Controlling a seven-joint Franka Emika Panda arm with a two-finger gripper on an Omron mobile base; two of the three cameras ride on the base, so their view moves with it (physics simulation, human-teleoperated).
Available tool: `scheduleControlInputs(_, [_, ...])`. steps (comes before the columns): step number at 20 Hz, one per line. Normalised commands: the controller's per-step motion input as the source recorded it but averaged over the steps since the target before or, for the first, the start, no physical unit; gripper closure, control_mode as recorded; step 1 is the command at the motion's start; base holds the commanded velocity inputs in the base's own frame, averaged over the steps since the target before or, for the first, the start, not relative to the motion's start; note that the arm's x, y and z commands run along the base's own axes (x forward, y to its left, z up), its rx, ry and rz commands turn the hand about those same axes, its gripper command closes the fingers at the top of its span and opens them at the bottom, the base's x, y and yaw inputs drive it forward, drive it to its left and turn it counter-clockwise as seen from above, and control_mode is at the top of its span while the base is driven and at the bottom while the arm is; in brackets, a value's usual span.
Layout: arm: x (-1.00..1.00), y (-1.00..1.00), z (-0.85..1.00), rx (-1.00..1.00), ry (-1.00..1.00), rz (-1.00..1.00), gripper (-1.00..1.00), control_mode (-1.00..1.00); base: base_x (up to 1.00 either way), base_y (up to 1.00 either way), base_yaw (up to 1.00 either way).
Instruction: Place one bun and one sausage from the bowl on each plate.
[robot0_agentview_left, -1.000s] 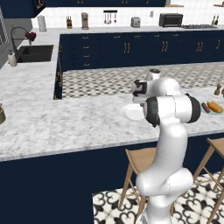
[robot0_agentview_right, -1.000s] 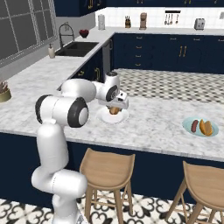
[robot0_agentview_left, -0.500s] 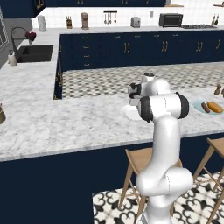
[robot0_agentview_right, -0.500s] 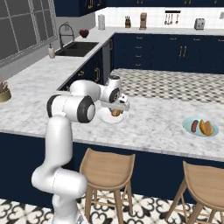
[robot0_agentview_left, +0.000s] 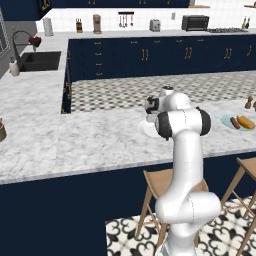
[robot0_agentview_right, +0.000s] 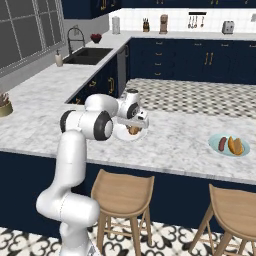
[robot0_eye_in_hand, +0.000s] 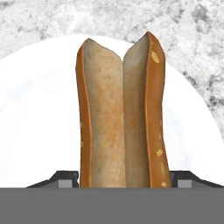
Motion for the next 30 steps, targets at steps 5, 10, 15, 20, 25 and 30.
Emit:
scheduleControlInputs(5, [0.00,0.00,0.00,0.00,0.00,0.00,-1.00,-1.00,0.00,0.00,0.00])
scheduleControlInputs(10, [-0.06,0.00,0.00,0.00,0.00,0.00,-1.00,-1.00,0.00,0.00,0.00])
scheduleControlInputs(15, [-0.29,-0.09,0.19,0.00,0.00,0.00,-1.00,-1.00,0.00,0.00,0.00])
scheduleControlInputs(20, [-0.45,-0.01,0.51,0.00,0.00,0.00,-1.00,-1.00,0.00,0.00,0.00])
scheduleControlInputs(25, [-0.55,0.15,0.70,-0.02,0.00,0.00,-1.00,-1.00,0.00,0.00,0.00])
scheduleControlInputs(30, [-0.61,0.02,0.16,0.00,-0.02,0.00,-1.00,-1.00,0.00,0.00,0.00])
